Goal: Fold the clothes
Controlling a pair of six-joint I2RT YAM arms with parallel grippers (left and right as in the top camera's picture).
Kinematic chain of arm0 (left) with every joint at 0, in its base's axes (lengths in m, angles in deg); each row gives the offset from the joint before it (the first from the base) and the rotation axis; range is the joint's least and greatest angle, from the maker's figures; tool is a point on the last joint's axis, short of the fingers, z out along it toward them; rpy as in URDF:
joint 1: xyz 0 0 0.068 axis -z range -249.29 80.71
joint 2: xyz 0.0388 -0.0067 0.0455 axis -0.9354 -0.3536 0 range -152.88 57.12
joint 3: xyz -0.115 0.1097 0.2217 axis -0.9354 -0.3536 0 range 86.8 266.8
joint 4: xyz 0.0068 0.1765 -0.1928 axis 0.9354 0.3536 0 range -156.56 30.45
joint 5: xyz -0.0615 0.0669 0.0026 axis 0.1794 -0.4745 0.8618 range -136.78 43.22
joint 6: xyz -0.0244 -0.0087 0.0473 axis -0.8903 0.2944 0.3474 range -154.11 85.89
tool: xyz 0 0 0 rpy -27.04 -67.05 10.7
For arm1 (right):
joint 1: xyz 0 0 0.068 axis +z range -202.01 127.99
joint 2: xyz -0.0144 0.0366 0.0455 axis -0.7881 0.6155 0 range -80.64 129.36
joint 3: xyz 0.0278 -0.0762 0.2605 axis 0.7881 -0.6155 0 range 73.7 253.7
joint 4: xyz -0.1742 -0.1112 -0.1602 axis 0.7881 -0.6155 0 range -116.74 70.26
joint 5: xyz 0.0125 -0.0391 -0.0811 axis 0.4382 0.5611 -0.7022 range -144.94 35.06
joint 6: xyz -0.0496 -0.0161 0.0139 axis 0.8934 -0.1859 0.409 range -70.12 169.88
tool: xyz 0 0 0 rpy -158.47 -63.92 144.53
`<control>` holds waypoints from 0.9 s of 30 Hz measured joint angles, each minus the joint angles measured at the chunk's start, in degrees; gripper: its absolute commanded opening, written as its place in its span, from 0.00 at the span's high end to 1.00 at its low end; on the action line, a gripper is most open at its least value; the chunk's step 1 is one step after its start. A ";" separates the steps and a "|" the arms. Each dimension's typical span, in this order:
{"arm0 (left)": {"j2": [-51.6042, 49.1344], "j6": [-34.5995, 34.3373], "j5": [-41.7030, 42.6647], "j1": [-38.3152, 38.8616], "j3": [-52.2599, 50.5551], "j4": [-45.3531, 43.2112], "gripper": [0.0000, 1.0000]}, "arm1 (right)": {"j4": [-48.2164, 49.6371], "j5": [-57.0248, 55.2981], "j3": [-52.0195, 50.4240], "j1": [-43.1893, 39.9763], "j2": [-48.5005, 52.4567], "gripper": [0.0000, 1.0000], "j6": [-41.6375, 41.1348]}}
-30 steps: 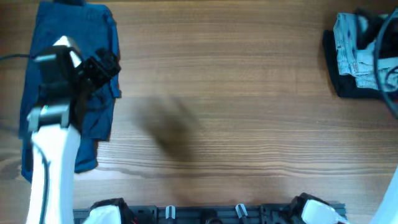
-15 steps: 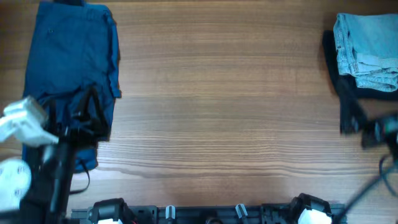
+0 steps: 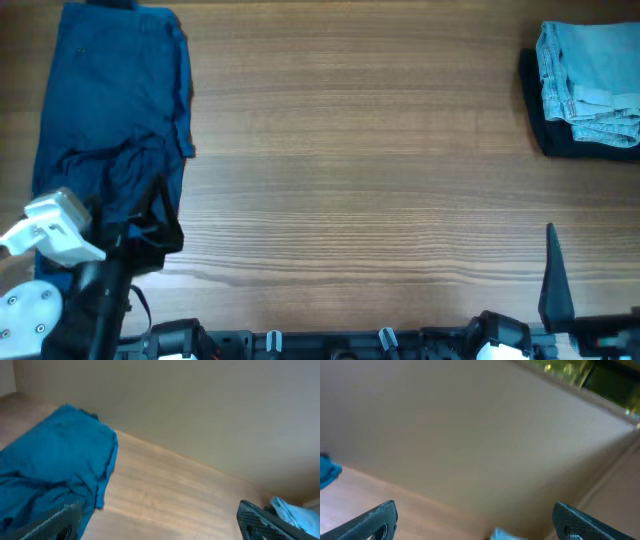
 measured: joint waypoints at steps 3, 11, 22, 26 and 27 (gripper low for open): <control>0.00 0.00 0.02 0.00 0.00 3.65 0.00 | -0.50 -0.52 0.00 0.00 0.00 0.00 1.20; 0.00 0.02 0.00 0.00 -0.02 13.84 0.00 | -7.21 -0.76 0.00 0.00 0.00 0.00 2.49; 0.00 0.04 0.00 0.00 -0.02 17.62 0.00 | -11.67 4.50 0.00 0.00 0.00 0.00 2.60; 0.00 0.04 0.00 0.00 -0.02 17.62 0.00 | -13.90 5.75 0.00 0.00 0.00 0.00 2.75; 0.00 0.04 0.02 0.00 -0.02 17.62 0.00 | -13.94 5.79 0.00 0.00 0.00 0.00 2.78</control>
